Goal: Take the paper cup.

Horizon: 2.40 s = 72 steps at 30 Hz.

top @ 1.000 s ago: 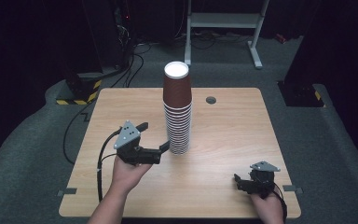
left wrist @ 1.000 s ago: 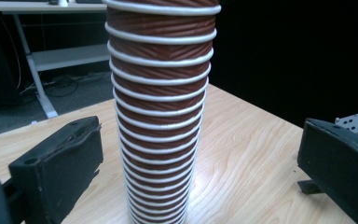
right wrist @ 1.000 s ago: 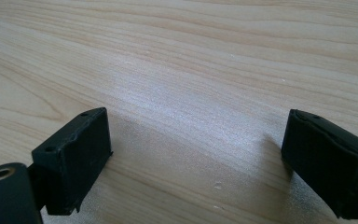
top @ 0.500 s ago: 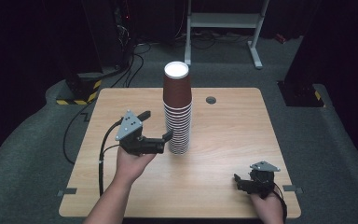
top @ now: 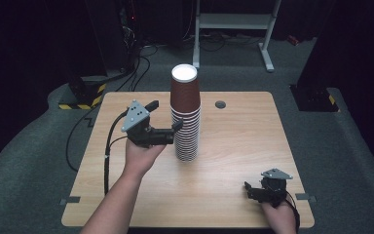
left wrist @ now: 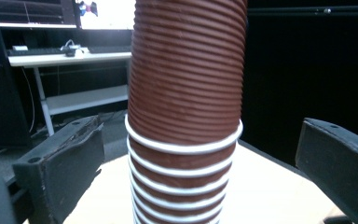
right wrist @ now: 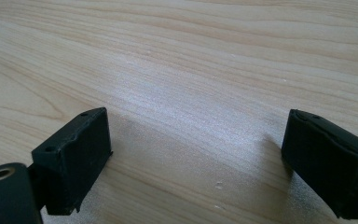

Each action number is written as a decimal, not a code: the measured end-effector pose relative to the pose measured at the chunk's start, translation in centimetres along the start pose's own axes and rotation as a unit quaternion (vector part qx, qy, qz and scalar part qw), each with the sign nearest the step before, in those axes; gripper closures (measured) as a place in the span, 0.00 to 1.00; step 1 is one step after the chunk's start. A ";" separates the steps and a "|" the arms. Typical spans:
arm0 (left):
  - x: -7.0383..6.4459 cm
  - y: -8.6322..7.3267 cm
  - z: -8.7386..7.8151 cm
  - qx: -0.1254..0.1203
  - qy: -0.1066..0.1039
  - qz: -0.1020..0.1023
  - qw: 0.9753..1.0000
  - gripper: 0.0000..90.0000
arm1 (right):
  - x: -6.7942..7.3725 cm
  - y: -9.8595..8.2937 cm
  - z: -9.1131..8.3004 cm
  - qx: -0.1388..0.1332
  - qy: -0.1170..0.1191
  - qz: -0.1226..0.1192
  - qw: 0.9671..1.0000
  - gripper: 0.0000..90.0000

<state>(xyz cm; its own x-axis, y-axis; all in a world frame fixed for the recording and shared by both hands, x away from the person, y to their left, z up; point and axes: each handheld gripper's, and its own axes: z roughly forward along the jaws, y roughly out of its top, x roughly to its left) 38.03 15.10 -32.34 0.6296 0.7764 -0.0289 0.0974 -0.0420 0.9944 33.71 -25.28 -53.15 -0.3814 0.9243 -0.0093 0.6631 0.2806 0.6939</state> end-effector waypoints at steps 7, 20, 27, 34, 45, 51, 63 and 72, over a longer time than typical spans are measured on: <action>0.6 0.7 1.0 -0.008 -0.003 0.000 1.000 0.02 | 0.0 0.0 0.0 0.000 0.000 0.000 1.000 0.09; 0.8 2.5 3.1 -0.012 -0.013 -0.003 1.000 0.02 | 0.0 0.0 0.0 0.001 0.000 0.000 1.000 0.09; 0.9 3.0 4.0 -0.012 -0.009 0.002 1.000 0.02 | 0.0 0.0 0.0 0.000 0.000 0.000 1.000 0.09; 0.9 3.5 5.0 -0.005 -0.010 0.002 1.000 0.02 | 0.0 0.0 0.0 0.001 0.000 0.000 1.000 0.09; 0.7 4.2 6.2 -0.006 -0.011 0.011 1.000 0.05 | 0.0 0.0 0.0 0.000 0.000 0.000 1.000 0.09; 0.7 4.4 6.8 0.010 -0.025 0.012 1.000 0.11 | 0.0 0.0 0.0 0.001 0.000 -0.001 1.000 0.09; 0.6 4.2 6.5 0.007 -0.009 0.009 1.000 0.17 | 0.0 0.0 0.0 0.000 0.001 -0.001 1.000 0.09; 0.3 4.2 6.6 -0.001 0.001 0.015 1.000 0.18 | 0.0 0.0 0.0 0.000 0.001 -0.002 1.000 0.09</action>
<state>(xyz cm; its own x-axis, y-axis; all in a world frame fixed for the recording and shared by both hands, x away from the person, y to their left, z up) 43.69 11.05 -28.86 0.6303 0.7763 0.0019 0.0770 -0.0649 0.9949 33.68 -25.28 -53.16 -0.3858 0.9225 -0.0114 0.6616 0.2852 0.6935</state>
